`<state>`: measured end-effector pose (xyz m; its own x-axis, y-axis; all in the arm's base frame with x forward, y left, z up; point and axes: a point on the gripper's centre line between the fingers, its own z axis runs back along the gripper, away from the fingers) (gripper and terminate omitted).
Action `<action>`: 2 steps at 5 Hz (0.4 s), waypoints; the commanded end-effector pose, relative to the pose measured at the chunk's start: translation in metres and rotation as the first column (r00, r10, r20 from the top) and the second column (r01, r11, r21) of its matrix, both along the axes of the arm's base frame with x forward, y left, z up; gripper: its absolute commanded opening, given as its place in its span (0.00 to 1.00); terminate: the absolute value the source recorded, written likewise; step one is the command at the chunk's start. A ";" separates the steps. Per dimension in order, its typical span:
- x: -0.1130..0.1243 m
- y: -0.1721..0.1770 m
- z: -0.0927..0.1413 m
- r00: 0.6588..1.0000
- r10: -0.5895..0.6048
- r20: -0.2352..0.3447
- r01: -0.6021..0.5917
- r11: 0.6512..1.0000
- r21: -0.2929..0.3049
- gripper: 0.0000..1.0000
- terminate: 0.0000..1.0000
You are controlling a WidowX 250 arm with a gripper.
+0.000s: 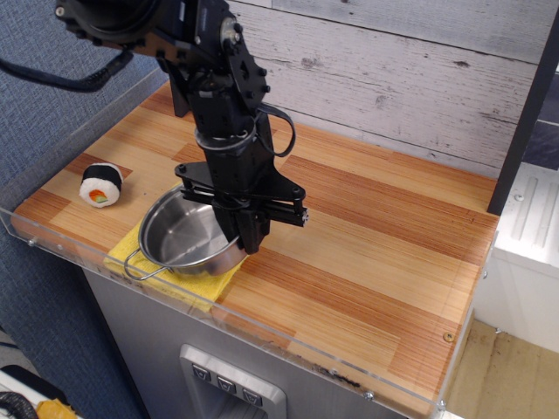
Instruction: Place the metal pot on top of the yellow cloth.
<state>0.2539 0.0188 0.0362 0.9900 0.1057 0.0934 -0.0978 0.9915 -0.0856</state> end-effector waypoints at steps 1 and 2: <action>-0.007 0.012 0.014 0.999 0.038 -0.005 -0.038 0.998 -0.058 1.00 0.00; -0.008 0.015 0.022 0.998 0.057 -0.005 -0.057 0.993 -0.108 1.00 0.00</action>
